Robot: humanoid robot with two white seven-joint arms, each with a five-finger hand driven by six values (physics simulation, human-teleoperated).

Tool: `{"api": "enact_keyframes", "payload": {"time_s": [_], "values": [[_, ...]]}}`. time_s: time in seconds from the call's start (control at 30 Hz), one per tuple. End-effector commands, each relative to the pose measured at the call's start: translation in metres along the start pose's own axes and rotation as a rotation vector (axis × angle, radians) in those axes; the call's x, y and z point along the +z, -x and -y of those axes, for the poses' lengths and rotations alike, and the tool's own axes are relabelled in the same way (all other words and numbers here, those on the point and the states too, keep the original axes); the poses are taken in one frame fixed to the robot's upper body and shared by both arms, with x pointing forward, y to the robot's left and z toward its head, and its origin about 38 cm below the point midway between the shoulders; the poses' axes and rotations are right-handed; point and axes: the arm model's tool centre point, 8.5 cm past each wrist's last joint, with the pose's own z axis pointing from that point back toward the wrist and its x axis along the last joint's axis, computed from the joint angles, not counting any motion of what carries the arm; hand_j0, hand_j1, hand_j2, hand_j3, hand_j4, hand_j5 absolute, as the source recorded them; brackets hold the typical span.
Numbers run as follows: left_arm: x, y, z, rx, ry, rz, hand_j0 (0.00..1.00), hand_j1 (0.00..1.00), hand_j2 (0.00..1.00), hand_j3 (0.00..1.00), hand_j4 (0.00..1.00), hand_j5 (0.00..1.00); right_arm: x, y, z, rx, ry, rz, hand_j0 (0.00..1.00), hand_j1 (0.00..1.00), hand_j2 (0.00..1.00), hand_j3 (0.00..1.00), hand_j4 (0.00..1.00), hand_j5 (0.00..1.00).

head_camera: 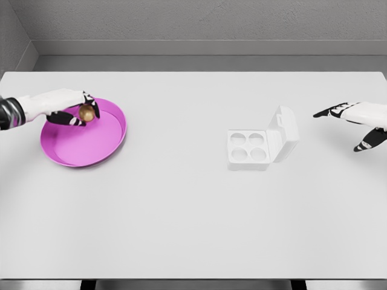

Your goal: Pack egg into the box and close the box lid

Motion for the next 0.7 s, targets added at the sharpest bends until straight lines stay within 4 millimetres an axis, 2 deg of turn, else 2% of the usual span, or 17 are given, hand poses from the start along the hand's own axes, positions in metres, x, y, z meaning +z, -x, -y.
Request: {"api": "enact_keyframes", "payload": {"time_s": [0.0,0.13,0.37,0.67], "values": [[-0.001,-0.006,-0.007,-0.009,-0.02,0.016,0.49,0.49,0.49,0.49,0.49,0.49,0.001,0.0,0.001,-0.004,0.004,-0.001,1.0,1.0,1.0,1.0,1.0,1.0],[-0.004,-0.02,-0.017,-0.047,-0.041,0.053,0.49,0.49,0.49,0.49,0.49,0.49,0.001,0.0,0.001,-0.003,0.005,-0.001,1.0,1.0,1.0,1.0,1.0,1.0],[-0.012,-0.042,-0.017,-0.075,-0.052,0.11,0.49,0.49,0.49,0.49,0.49,0.49,0.0,0.0,0.0,-0.004,0.003,0.0,1.0,1.0,1.0,1.0,1.0,1.0],[-0.016,-0.05,-0.019,-0.082,-0.061,0.13,0.49,0.49,0.49,0.49,0.49,0.49,0.0,0.0,0.0,-0.004,0.001,0.001,1.0,1.0,1.0,1.0,1.0,1.0]]}}
